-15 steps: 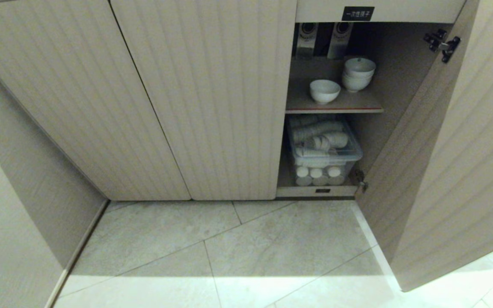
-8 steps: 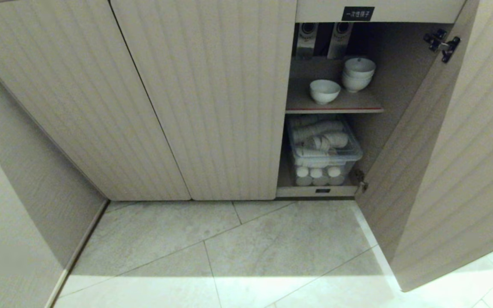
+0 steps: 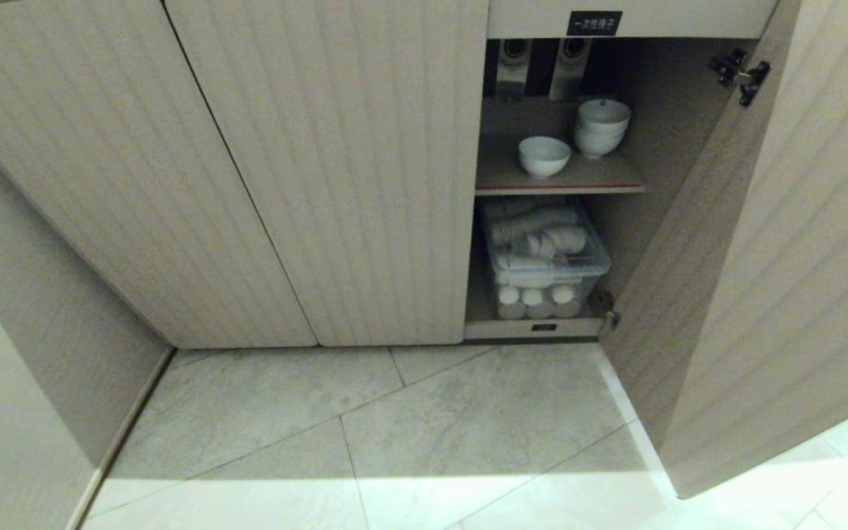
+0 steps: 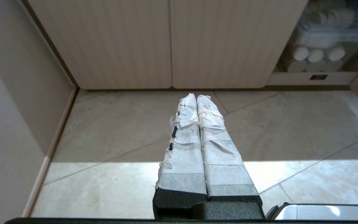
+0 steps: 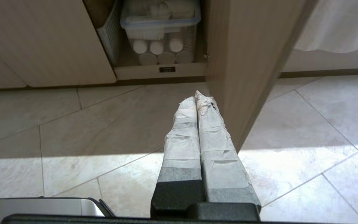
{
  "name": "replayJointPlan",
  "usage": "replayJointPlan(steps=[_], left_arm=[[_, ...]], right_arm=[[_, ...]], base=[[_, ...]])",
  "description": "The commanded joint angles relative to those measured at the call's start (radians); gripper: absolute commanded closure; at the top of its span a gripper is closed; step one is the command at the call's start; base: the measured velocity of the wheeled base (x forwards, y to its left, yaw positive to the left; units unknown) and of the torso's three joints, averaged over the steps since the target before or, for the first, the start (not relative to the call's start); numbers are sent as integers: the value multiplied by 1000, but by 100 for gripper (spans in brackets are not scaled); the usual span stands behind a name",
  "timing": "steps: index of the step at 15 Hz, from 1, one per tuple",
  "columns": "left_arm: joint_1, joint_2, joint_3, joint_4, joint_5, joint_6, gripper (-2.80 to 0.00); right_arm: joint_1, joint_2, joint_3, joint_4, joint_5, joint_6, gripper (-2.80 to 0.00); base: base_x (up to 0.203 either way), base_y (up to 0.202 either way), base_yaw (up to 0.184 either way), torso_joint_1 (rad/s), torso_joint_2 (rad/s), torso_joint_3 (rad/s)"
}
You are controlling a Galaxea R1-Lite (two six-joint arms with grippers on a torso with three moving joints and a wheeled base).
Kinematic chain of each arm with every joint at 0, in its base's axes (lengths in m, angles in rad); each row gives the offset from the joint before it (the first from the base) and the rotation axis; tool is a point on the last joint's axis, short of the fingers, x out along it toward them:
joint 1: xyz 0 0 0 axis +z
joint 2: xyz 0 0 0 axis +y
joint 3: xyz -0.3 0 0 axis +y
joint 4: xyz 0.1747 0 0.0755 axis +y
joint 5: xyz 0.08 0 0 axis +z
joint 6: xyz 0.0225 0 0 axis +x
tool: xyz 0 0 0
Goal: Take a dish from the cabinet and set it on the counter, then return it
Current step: Close the cabinet door
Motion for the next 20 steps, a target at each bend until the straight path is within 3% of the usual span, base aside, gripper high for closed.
replayJointPlan(steps=[1, 20], left_arm=[[1, 0, 0, -1, 0, -1, 0], [-1, 0, 0, -1, 1, -2, 0]], right_arm=[[1, 1, 0, 0, 0, 0, 0], [1, 1, 1, 0, 0, 1, 0]], base=[[0, -184, 9, -2, 3, 2], [0, -188, 0, 4, 3, 1]])
